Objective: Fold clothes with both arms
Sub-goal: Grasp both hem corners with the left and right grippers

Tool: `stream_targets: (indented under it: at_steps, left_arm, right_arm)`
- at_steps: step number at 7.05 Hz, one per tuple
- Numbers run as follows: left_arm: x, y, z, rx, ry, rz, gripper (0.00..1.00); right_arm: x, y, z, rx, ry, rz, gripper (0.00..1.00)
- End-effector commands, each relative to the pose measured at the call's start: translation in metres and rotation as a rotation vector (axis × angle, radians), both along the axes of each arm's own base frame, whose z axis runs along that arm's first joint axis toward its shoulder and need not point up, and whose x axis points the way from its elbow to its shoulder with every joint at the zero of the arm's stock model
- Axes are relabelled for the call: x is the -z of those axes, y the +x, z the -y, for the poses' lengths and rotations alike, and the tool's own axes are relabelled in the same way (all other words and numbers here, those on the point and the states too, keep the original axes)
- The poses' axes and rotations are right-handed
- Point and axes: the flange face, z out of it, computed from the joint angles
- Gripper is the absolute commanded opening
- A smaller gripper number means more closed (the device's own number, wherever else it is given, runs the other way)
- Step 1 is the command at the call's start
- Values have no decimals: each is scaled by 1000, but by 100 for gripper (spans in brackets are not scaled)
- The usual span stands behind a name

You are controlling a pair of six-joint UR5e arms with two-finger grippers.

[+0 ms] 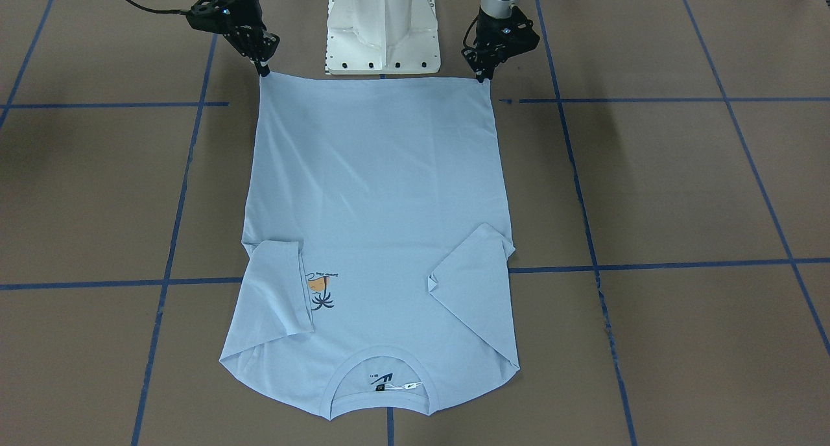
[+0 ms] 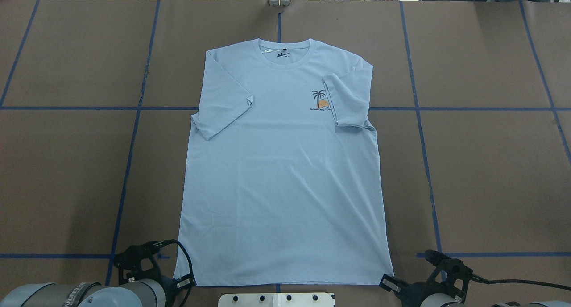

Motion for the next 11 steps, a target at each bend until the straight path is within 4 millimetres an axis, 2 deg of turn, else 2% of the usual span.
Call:
stream_targets:
  at_steps: [1,2,3,4,6,8,9,10,11]
  left_arm:
    - [2,4,2,0,0,-11,0]
    - [28,-2,9,7,-5,-64,0]
    - [36,-1,11,1,10,-78,0]
    - [42,-4,18,2,20,-89,0]
    - [56,-14,19,3,21,-118,0]
    - [104,-63,15,0,-9,-188,0]
    - [127,-85,15,12,-21,-224,0]
    - [129,-95,36,50,1,-218,0]
    - [150,-97,99,111,125,-230,0]
  right_arm:
    - [1,1,1,-1,0,3,0]
    - [-1,5,2,-3,0,-3,0]
    - [-1,6,2,-2,1,-3,0]
    - [-4,8,2,-4,3,-11,0]
    - [0,16,4,-3,3,-5,0]
    - [19,61,8,8,-5,17,0]
    - [41,90,13,11,-13,49,0]
    - [57,111,51,-66,-12,84,0]
    - [73,117,96,-6,47,93,0]
